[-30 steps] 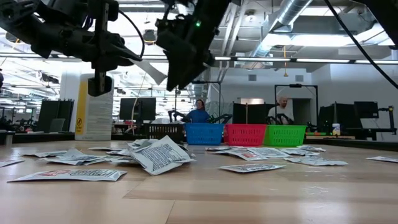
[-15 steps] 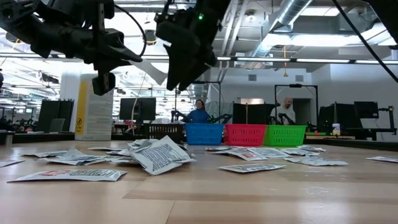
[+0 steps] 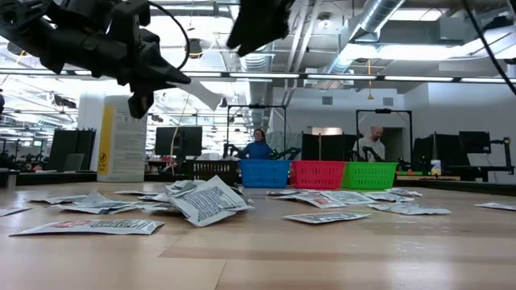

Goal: Pick & Place First Aid Supplies
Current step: Put the green bandage pack in the black bin

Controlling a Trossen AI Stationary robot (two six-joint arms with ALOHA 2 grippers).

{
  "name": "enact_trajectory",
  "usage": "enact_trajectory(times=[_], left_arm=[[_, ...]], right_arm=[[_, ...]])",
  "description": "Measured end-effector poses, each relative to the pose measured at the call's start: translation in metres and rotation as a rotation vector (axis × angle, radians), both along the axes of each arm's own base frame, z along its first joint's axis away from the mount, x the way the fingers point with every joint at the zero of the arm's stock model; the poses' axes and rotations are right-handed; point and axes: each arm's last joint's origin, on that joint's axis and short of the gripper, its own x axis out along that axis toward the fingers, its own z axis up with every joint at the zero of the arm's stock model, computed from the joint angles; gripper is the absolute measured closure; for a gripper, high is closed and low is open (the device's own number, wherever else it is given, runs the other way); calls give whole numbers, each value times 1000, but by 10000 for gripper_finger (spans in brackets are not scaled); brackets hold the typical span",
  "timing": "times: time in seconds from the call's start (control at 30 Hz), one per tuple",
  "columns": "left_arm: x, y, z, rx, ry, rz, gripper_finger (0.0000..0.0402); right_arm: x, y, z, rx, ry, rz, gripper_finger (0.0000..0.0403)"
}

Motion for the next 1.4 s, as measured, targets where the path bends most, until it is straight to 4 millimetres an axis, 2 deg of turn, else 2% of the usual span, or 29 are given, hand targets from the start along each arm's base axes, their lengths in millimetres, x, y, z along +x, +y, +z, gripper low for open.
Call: enact_trajectory(times=[0.17,0.27,0.5,0.7,0.93,1.07,1.4], left_arm=[[1,1,3,63,-16,33,394],[3,3,11,147,-29,50,393],[10,9,34,468,-17,190,395],[31,26,45,755,147,348,395],[69,65,28,862,415,472,394],[81,87,12,915,586,558,393],[95,94,-20,921,670,423,392]], right_arm=[[-38,-20,11,-1,-98,-39,143],[-63,-28,7,14,-179,-72,143],[-117,-28,-26,77,-290,-123,143],[-148,-28,-60,141,-270,-192,143],[-164,-28,-88,146,-208,-210,143],[-168,-28,-99,144,-174,-213,143],[-170,-21,-104,144,-157,-186,143]])
